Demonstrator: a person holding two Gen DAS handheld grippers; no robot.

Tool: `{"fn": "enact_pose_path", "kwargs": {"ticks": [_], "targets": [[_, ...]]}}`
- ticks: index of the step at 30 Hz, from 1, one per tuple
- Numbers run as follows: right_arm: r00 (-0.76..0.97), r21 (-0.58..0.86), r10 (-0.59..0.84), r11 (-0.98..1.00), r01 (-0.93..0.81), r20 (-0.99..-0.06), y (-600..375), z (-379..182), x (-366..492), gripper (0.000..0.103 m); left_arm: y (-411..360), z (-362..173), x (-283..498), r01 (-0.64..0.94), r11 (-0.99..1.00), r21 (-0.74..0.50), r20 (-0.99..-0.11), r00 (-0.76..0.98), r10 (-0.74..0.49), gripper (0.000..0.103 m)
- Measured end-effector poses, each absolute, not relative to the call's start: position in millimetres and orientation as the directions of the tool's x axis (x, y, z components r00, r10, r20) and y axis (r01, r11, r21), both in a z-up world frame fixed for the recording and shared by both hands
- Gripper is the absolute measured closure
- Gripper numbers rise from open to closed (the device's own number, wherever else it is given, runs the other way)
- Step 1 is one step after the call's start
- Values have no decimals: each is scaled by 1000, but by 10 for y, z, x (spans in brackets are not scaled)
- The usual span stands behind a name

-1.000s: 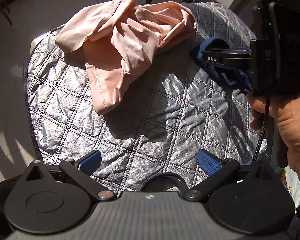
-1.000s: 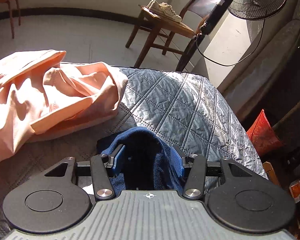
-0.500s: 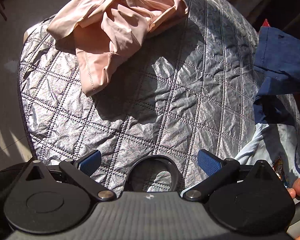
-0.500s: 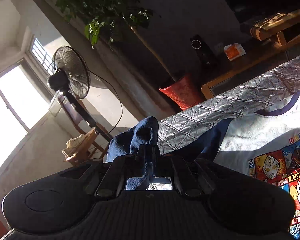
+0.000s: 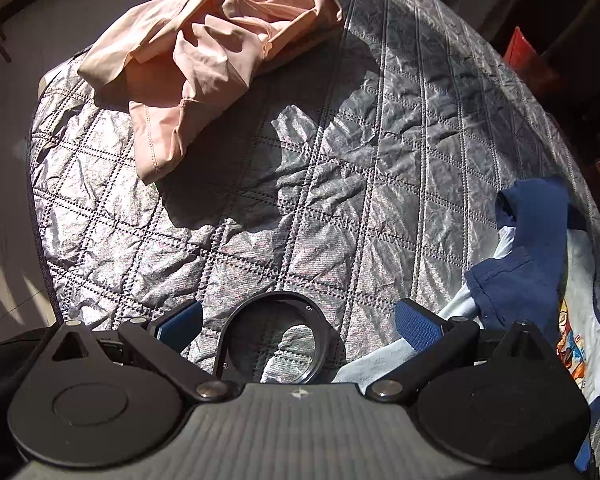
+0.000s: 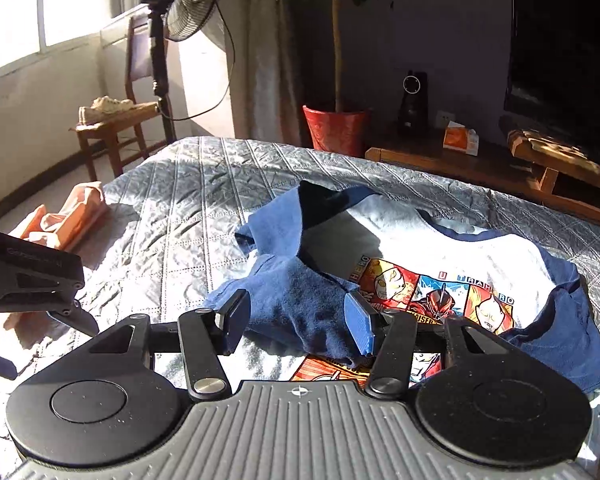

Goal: Fold clothes

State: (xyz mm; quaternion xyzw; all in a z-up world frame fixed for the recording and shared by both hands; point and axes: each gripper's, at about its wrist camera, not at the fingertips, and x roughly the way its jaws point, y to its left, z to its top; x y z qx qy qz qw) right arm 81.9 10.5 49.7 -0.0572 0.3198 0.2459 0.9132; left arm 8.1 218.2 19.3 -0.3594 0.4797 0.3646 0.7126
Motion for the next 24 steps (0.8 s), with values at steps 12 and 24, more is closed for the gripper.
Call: {"fn": "enact_pose_path", "kwargs": {"ticks": [12, 24], "targets": [[506, -120, 420, 669, -734, -753, 830, 47, 1087, 39, 2167, 187, 71, -883, 451, -126, -944, 247, 220, 1], [655, 162, 505, 844, -512, -563, 113, 446, 1060, 94, 2161, 146, 91, -873, 470, -131, -950, 247, 193, 1]]}}
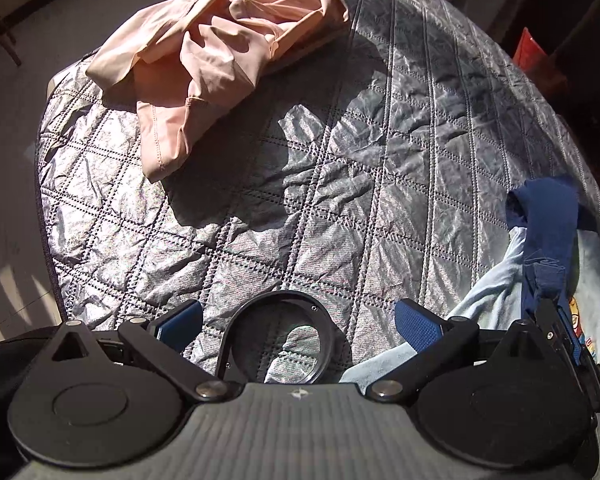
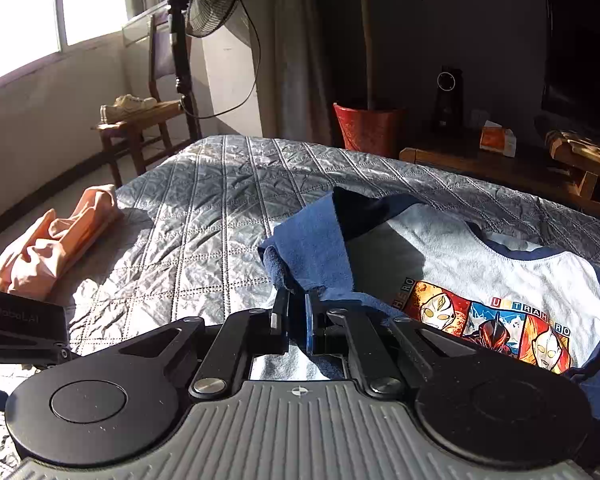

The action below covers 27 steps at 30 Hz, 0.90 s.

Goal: Fold clothes

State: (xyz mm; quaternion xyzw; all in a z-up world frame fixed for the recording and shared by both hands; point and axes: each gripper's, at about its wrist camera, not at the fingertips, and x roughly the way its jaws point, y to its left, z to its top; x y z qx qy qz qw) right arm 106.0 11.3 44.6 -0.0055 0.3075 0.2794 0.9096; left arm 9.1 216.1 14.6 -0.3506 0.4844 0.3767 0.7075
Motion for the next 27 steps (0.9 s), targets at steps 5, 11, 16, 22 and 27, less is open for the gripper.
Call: {"fn": "enact_pose_path", "kwargs": {"ticks": [5, 11, 16, 22, 27], "targets": [[812, 414, 436, 869, -270, -387, -795, 782, 640, 97, 2130, 127, 109, -864, 486, -133, -953, 247, 178, 1], [745, 387, 284, 921, -38, -603, -1486, 502, -90, 95, 2071, 110, 133, -853, 505, -135, -954, 249, 165, 1], [681, 253, 232, 965, -70, -694, -1608, 376, -199, 80, 2027, 96, 153, -845, 517, -134, -955, 250, 160, 1], [723, -120, 230, 910, -398, -651, -1226, 543, 328, 34, 1938, 54, 221, -823, 553, -125, -960, 241, 142, 1], [679, -326, 245, 733, -597, -692, -868, 347, 706, 38, 1884, 52, 266, -811, 571, -128, -961, 244, 132, 1]]}}
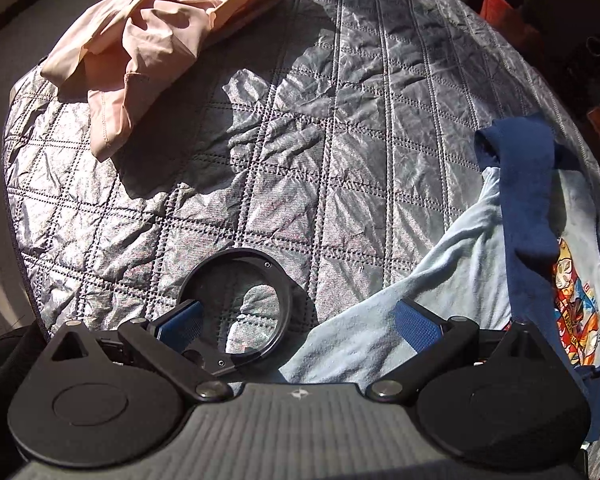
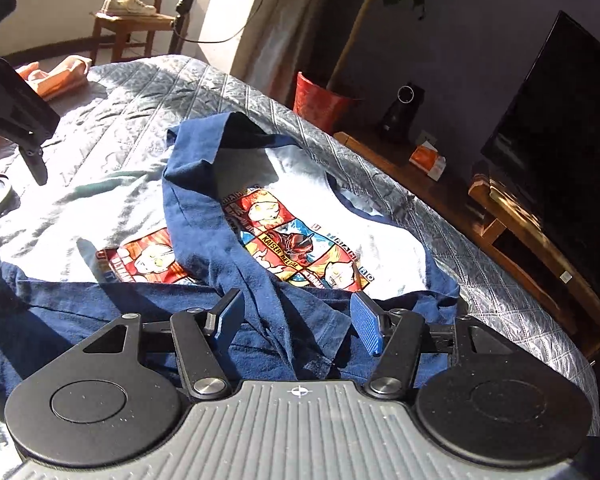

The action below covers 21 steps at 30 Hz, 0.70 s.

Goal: Fold clothes

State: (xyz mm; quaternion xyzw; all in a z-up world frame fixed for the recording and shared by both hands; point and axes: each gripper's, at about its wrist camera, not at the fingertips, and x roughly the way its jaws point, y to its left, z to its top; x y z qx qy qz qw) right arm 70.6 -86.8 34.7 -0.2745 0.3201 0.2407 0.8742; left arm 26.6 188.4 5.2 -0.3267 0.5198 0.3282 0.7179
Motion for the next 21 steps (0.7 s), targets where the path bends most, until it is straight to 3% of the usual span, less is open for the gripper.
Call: {"fn": "enact_pose_path", "kwargs": {"ticks": [3, 5, 6, 7, 11, 16, 21], "targets": [[621, -335, 189, 704, -626, -761, -853, 63, 898, 41, 1858, 37, 292, -800, 587, -124, -963, 239, 122, 1], [573, -255, 220, 731, -633, -790, -930, 7, 932, 68, 1850, 29, 296, -797, 591, -125, -965, 236, 115, 1], [559, -211, 244, 750, -627, -793, -968, 16, 935, 95, 1848, 29, 296, -796, 591, -126, -965, 237, 113, 1], [565, -189, 263, 763, -618, -782, -993, 75, 907, 101, 1848, 30, 297, -796, 592, -127, -965, 237, 111, 1], [565, 57, 416, 837, -544, -712, -1190, 507, 850, 101, 1830, 22, 311, -789, 600, -135, -966, 240, 97, 1], [564, 439, 635, 773, -458, -529, -1492, 1135, 685, 101, 1748, 3, 341, -766, 629, -131, -968, 235, 84, 1], [609, 646, 685, 682, -343, -400, -1817, 1329, 538, 101, 1739, 9, 337, -762, 632, -139, -968, 240, 76, 1]]}}
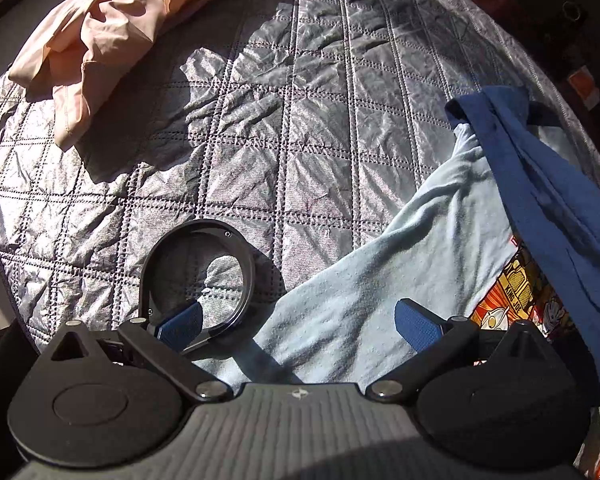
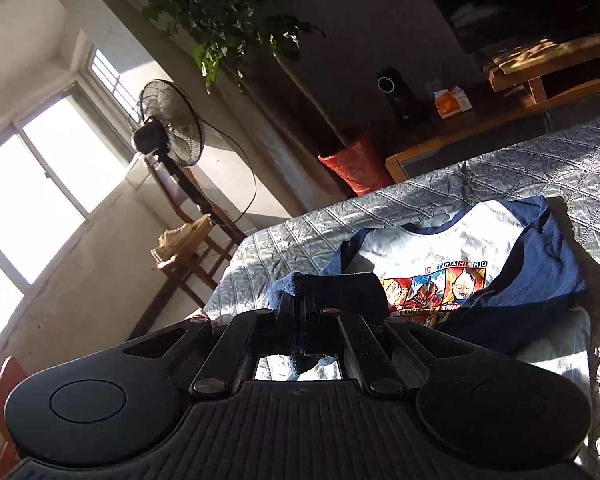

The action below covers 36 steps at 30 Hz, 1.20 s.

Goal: Fold clothes

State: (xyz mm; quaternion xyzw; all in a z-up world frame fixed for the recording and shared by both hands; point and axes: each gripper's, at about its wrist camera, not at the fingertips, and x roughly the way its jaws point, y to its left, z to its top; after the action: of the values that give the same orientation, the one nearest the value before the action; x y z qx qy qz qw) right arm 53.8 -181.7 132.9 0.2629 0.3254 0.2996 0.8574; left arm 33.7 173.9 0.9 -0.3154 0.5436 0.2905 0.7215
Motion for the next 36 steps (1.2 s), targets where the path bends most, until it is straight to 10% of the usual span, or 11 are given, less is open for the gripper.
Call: {"fn": "enact_pose_path", "kwargs": {"ticks": [11, 16, 26, 33, 36], "targets": [[676, 838, 576, 534, 114, -459, -2408, 568, -12, 101, 1683, -13, 381, -732, 666, -147, -970, 237, 46, 1], [535, 712, 490, 598, 368, -688, -2451, 33, -256, 100, 1620, -28, 414, -715, 689, -122, -972, 227, 64, 1], [489, 572, 403, 776, 266, -774, -2477, -14, -215, 95, 1559, -11, 441, -707, 698, -113, -969, 233, 79, 1], [556, 823, 613, 486, 294, -561, -2660, 11, -245, 96, 1500, -5, 469, -700, 706, -103, -969, 230, 87, 1], [526, 545, 354, 795, 267, -774, -2702, 60, -88, 88, 1457, -9, 482, -695, 712, -105, -970, 229, 80, 1]]}}
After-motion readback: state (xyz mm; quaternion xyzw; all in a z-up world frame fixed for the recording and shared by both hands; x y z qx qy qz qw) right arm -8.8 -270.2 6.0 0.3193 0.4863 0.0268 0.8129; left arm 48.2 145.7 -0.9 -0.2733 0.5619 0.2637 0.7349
